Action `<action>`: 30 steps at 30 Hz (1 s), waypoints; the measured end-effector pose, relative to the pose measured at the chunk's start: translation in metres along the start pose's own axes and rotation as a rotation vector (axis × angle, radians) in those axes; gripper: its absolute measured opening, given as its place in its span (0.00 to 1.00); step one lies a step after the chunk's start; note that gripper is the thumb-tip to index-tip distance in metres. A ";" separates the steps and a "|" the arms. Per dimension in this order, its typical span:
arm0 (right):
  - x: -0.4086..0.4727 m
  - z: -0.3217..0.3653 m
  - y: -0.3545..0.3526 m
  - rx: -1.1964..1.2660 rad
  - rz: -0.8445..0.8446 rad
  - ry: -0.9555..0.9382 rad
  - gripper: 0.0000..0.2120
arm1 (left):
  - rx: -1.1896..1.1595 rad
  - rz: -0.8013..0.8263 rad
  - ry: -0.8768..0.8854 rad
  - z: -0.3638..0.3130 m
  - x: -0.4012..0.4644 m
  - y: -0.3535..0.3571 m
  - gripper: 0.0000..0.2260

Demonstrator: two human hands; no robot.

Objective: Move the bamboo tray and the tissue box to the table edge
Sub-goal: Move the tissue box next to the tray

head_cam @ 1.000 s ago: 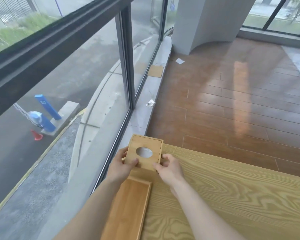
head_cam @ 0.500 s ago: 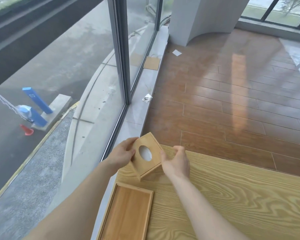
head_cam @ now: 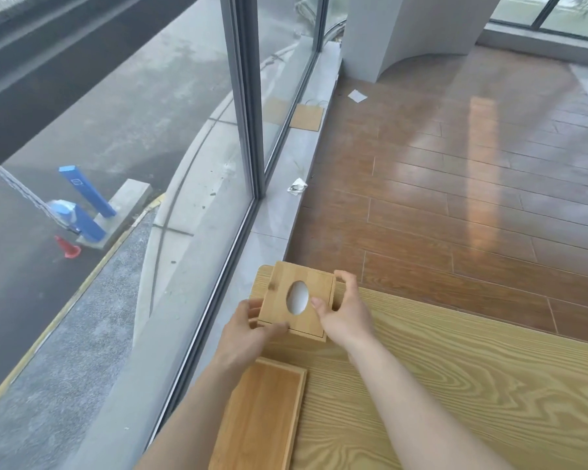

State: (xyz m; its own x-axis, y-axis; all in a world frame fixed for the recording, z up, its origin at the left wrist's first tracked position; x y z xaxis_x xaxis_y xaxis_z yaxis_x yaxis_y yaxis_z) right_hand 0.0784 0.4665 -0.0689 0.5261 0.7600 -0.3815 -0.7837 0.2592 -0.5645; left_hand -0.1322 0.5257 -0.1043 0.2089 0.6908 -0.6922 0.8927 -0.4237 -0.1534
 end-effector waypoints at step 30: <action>-0.009 -0.006 0.032 0.192 -0.041 0.094 0.22 | -0.050 -0.229 0.127 -0.030 0.001 -0.042 0.13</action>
State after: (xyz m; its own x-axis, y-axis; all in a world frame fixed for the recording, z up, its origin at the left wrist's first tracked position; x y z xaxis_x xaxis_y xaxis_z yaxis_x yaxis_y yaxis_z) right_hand 0.0501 0.4642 -0.0879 0.5800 0.6899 -0.4332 -0.8050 0.4042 -0.4342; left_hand -0.1576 0.5621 -0.0777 0.0446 0.8349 -0.5486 0.9405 -0.2203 -0.2587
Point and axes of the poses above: each hand's wrist, its own x-axis towards the middle knuckle, its own y-axis out of the palm, z = x × y, the point moved 10 cm from there along x, towards the middle knuckle, and after that the axes turned 9 degrees about -y, right-handed, at the moved point
